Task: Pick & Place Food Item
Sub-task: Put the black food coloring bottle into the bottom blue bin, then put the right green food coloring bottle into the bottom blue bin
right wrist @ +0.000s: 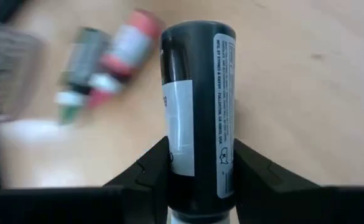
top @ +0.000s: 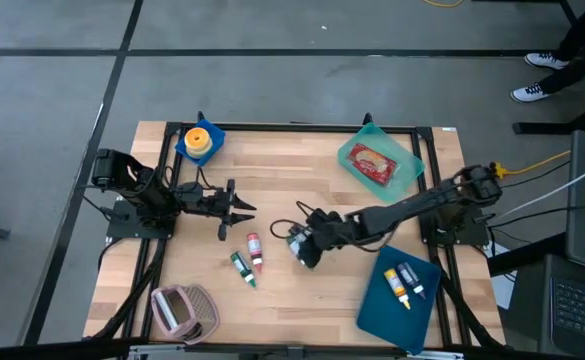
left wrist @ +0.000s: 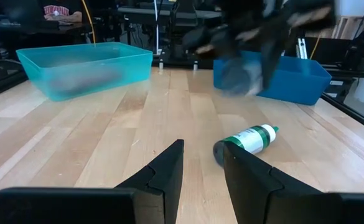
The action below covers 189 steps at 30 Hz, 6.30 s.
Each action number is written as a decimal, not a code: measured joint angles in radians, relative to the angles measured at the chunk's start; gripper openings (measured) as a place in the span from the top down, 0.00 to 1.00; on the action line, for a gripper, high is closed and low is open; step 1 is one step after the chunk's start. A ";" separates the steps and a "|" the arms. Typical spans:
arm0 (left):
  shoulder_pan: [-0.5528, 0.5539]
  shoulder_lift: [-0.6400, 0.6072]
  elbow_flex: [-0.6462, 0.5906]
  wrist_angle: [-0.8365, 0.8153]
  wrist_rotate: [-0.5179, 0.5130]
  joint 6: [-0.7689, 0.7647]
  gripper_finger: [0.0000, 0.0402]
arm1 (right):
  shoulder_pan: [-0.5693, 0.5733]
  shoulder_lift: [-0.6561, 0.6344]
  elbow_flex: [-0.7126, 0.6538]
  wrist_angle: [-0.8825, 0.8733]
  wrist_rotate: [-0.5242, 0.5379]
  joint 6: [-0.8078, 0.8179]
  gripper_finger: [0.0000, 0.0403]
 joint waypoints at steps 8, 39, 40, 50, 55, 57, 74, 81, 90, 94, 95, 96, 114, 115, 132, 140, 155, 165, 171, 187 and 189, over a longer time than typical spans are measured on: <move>0.000 0.000 0.000 -0.010 0.000 0.008 0.73 | 0.176 -0.105 0.001 0.019 0.033 0.135 0.69; 0.000 0.000 0.000 -0.014 0.000 -0.008 0.73 | 0.773 -0.103 0.001 -0.524 0.186 1.215 0.69; 0.000 0.000 0.000 -0.014 0.000 -0.008 0.73 | 0.773 -0.099 0.001 -0.533 0.173 1.218 0.69; 0.000 0.000 0.000 -0.028 0.000 -0.009 0.73 | 0.749 -0.001 0.001 -0.655 0.010 1.236 0.69; 0.000 0.000 0.000 -0.029 0.000 -0.008 0.73 | 0.747 0.031 0.001 -0.660 -0.028 1.235 0.69; 0.000 0.000 0.000 -0.029 0.000 -0.008 0.73 | 0.747 0.033 0.001 -0.649 -0.031 1.232 0.66; 0.000 0.000 0.000 -0.028 0.000 -0.008 0.73 | 0.707 -0.008 0.117 -0.797 0.062 1.234 0.33; 0.000 0.000 0.000 -0.028 0.000 -0.008 0.73 | 0.702 -0.009 0.342 -1.080 0.310 1.206 0.43; 0.000 0.000 0.000 -0.022 0.000 0.001 0.73 | 0.589 -0.010 0.424 -0.960 0.648 0.894 0.50; 0.000 0.000 0.000 -0.020 0.000 0.002 0.73 | 0.478 0.007 0.424 -0.822 0.558 0.649 0.51; 0.000 0.000 0.000 -0.020 0.000 0.003 0.73 | 0.448 0.013 0.424 -0.789 0.530 0.589 0.52; 0.000 0.000 0.000 -0.020 0.000 0.003 0.73 | 0.419 0.020 0.424 -0.755 0.503 0.529 0.52; 0.000 0.000 0.000 -0.021 0.010 0.002 0.73 | 0.061 0.261 0.424 -0.471 0.085 -0.023 0.52; 0.000 0.000 0.000 -0.021 0.010 0.002 0.73 | 0.049 0.275 0.424 -0.463 0.072 -0.032 0.52; 0.000 0.000 0.000 -0.030 0.035 -0.001 0.73 | -0.034 0.431 0.427 -0.341 -0.089 -0.107 0.58; 0.000 0.000 0.000 -0.030 0.035 -0.006 0.73 | -0.026 0.427 0.425 -0.309 -0.040 -0.100 0.78; 0.000 0.000 0.000 -0.049 0.035 -0.001 0.73 | 0.165 0.064 0.424 -0.339 0.320 -0.057 0.78; 0.000 0.000 0.000 -0.051 0.035 -0.002 0.73 | 0.401 0.001 0.423 -0.558 0.236 0.250 0.78; 0.000 0.000 0.000 -0.051 0.034 -0.006 0.73 | 0.551 0.009 0.424 -0.650 0.221 0.520 0.78; 0.000 0.000 0.000 -0.051 0.034 -0.008 0.73 | 0.795 0.138 0.423 -0.948 0.200 1.201 0.78; 0.000 0.000 0.000 -0.051 0.034 -0.008 0.73 | 0.796 0.159 0.423 -0.944 0.177 1.206 0.78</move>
